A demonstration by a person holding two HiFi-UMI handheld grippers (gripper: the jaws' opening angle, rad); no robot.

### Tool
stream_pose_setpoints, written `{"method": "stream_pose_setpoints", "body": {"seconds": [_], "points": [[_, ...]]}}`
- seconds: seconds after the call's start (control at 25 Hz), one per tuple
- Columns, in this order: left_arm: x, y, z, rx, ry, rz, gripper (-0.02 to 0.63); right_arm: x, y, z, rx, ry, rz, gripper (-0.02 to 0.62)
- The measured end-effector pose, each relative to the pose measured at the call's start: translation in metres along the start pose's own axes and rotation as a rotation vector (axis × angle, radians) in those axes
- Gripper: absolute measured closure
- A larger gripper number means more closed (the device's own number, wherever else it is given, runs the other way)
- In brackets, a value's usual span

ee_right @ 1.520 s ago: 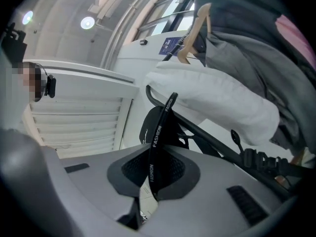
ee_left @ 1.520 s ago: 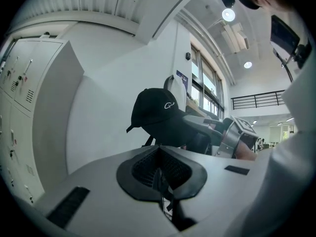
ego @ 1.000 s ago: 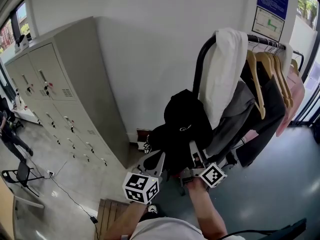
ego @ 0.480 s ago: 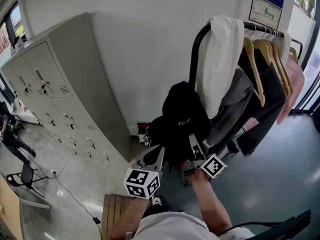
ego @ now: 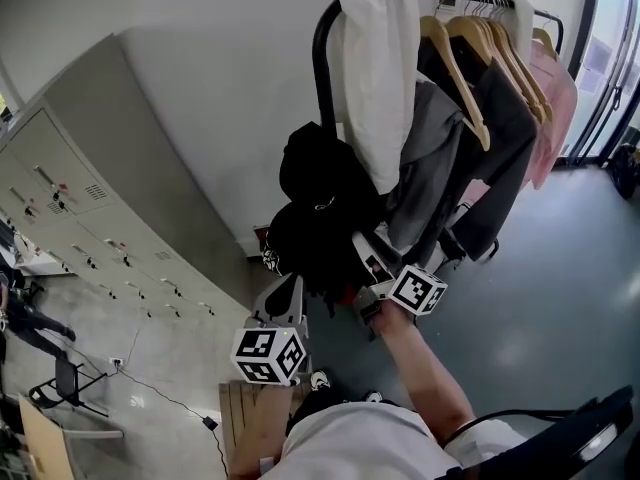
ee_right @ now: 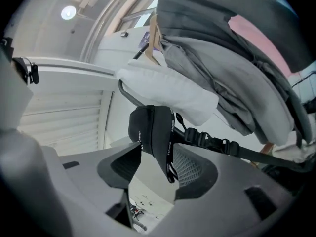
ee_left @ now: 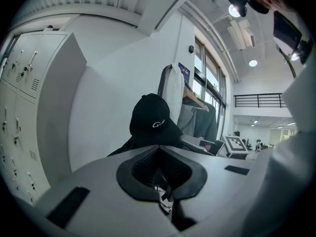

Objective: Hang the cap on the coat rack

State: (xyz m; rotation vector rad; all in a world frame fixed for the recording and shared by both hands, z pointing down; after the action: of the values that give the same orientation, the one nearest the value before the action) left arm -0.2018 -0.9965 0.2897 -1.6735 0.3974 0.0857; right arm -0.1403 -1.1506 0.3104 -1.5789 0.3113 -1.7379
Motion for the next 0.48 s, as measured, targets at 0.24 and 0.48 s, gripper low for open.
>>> {"method": "stream_pose_setpoints", "body": {"seconds": [0.24,0.48], "points": [[0.024,-0.013,0.003,-0.021,-0.003,-0.003,0.601,0.027,-0.001,0.068,-0.005,-0.124,0.014,0.396],[0.066,-0.030,-0.002,-0.050,-0.039,-0.017,0.602,0.000,0.023,0.139,-0.012,-0.074,0.103,0.409]]}}
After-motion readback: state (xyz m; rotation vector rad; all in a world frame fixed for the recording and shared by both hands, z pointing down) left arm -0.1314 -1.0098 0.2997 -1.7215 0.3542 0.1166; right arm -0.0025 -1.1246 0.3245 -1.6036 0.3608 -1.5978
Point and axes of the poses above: the fingertips, and each gripper's own axes: z backward along the fingers, x to its right, y out of its top, the point moved 1 cm from there along z, backward along the fingers, and after that the axes turned 3 degrees about z, right-handed, at the moved point
